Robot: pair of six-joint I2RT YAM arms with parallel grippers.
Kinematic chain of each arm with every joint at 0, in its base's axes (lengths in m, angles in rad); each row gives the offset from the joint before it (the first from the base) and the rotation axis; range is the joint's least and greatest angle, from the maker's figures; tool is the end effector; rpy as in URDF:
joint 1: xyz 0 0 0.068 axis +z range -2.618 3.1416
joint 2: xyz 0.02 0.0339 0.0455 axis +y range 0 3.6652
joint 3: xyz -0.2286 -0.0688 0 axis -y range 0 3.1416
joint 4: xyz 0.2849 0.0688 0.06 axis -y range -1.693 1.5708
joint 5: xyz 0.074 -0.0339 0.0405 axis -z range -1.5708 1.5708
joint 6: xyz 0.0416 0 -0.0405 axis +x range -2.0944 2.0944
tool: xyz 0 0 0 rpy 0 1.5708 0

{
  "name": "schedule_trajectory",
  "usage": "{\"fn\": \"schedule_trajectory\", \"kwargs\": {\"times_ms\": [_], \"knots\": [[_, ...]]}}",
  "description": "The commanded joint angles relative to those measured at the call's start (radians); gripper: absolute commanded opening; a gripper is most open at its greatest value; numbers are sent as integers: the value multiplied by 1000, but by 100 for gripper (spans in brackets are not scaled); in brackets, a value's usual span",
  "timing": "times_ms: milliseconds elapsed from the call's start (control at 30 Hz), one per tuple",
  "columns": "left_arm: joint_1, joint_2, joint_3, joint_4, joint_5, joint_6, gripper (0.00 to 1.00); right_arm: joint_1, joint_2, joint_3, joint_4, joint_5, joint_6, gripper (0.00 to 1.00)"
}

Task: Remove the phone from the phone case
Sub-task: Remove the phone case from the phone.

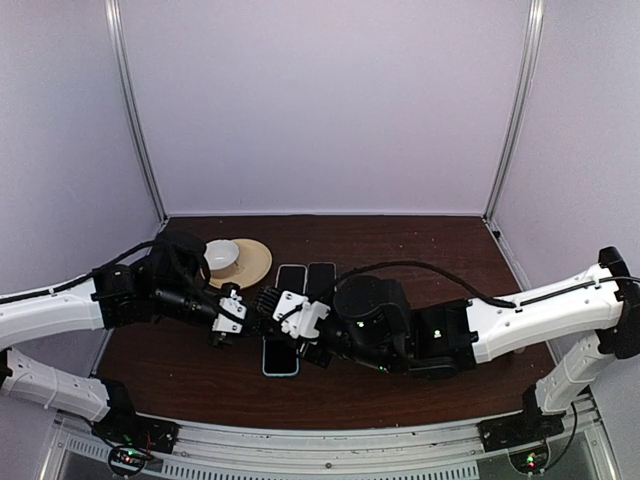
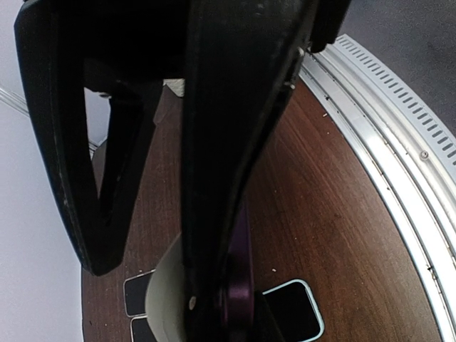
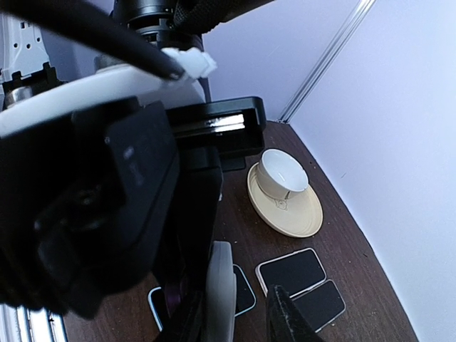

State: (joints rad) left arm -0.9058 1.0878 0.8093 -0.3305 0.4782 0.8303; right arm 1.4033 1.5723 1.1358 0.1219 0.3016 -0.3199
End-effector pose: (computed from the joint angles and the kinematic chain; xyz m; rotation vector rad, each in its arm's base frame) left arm 0.1671 -0.2441 0.2319 1.8074 1.1745 -0.5630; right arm 0.0809 0.4042 0.2408 -1.2952 1.3856 0.4604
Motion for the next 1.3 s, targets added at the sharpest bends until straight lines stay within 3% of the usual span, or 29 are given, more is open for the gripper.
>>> {"fn": "schedule_trajectory", "kwargs": {"times_ms": [0, 300, 1033, 1267], "knots": [[-3, -36, 4, 122, 19, -11, 0, 5, 13, 26, -22, 26, -12, 30], [-4, -52, -9, 133, -1, -5, 0, 6, 27, 16, -55, -6, 20, 19], [-4, -84, -34, 167, 24, 0, 0, 7, 87, 37, -40, 34, 4, 21], [-4, -98, -46, 186, 23, -4, 0, 6, 99, 42, -48, 22, 7, 6]]}}
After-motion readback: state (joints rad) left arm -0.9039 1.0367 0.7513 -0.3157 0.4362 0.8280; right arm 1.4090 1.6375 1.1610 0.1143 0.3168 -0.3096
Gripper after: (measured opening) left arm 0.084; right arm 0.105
